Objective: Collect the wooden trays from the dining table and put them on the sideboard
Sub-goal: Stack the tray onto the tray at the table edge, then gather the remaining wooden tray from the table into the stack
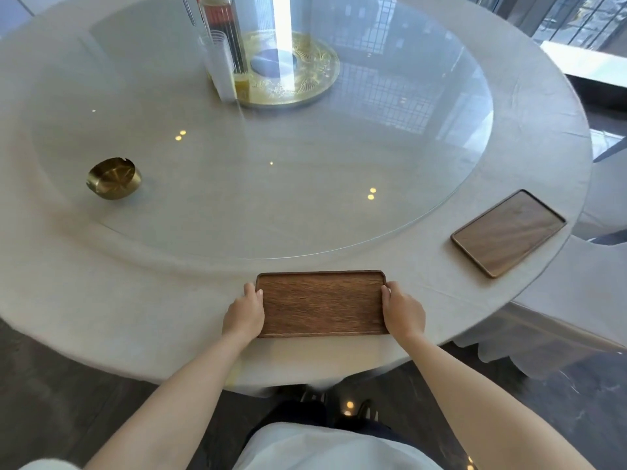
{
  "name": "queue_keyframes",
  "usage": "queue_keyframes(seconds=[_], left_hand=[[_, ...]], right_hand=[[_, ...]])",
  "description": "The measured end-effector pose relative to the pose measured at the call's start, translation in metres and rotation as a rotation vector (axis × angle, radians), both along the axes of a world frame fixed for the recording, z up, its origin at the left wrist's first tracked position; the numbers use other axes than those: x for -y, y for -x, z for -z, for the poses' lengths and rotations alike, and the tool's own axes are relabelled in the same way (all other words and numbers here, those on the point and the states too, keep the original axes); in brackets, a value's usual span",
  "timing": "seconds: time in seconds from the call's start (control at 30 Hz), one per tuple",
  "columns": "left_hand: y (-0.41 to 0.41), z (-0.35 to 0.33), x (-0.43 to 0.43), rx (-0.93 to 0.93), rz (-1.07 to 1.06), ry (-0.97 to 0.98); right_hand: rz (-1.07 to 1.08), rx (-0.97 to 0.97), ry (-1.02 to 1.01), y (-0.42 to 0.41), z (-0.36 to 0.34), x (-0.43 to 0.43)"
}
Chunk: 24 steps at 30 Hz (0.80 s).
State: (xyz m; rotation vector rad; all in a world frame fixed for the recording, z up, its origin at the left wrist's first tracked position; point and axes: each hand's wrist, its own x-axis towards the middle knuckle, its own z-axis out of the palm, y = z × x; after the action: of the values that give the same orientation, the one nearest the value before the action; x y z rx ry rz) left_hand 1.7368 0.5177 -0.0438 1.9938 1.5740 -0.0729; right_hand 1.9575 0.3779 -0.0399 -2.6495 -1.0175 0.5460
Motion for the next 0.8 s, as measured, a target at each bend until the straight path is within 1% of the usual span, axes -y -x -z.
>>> queue_keyframes(seconds=[0.27,0.33,0.47,0.57,0.8], left_hand=[[-0.001,0.000,-0.002,-0.089,0.009,-0.035],[0.000,0.000,-0.002,-0.053,-0.024,-0.075],[-0.016,-0.010,-0.005,0.083,-0.120,-0.163],[-0.044,-0.019,-0.005,0.139,-0.048,-0.197],[-0.140,-0.035,0.008,0.224,0.105,-0.147]], right_hand=[[-0.078,-0.009,0.040,-0.007,0.002,0.002],[-0.071,-0.030,0.038,-0.008,0.002,0.001],[-0.018,-0.038,0.009,-0.018,-0.005,-0.004],[0.047,-0.050,-0.039,-0.033,-0.018,-0.007],[0.124,-0.100,-0.212,-0.108,-0.049,-0.002]])
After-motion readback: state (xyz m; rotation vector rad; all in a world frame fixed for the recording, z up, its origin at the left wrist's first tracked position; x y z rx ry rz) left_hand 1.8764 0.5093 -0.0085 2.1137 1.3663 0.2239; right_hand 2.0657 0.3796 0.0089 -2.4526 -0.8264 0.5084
